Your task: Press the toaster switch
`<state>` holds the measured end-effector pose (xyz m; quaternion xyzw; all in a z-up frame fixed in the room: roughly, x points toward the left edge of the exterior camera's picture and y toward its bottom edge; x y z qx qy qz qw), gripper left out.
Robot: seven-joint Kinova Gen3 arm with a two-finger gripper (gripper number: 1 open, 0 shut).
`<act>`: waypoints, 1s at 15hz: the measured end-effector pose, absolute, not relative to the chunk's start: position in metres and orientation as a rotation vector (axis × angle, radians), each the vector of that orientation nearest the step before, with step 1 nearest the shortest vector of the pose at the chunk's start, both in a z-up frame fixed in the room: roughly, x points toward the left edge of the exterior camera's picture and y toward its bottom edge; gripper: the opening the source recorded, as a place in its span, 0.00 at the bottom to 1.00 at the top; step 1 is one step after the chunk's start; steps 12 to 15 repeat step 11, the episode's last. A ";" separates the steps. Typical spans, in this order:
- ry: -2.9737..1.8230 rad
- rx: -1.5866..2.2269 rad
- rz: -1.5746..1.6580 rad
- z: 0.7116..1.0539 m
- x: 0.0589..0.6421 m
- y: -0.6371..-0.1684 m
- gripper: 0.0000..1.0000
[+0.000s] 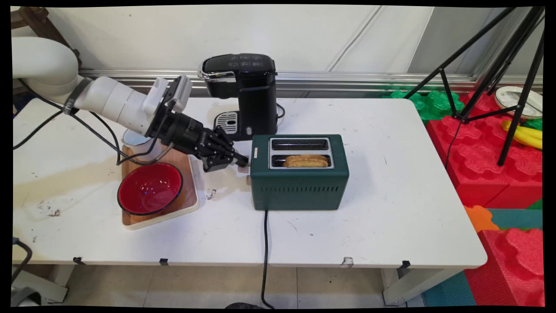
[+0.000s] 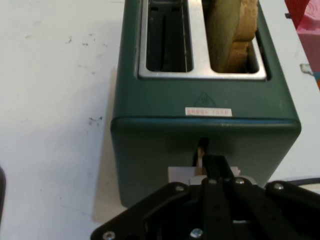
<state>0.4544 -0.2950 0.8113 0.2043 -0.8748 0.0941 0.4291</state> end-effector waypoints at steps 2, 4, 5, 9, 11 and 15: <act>-2.190 0.512 0.228 0.807 0.455 -0.295 0.00; -2.198 0.514 0.219 0.801 0.456 -0.294 0.00; -2.201 0.516 0.216 0.799 0.457 -0.294 0.00; -2.215 0.516 0.204 0.791 0.458 -0.292 0.00; -2.218 0.516 0.204 0.789 0.459 -0.292 0.00; -2.218 0.516 0.204 0.789 0.459 -0.292 0.00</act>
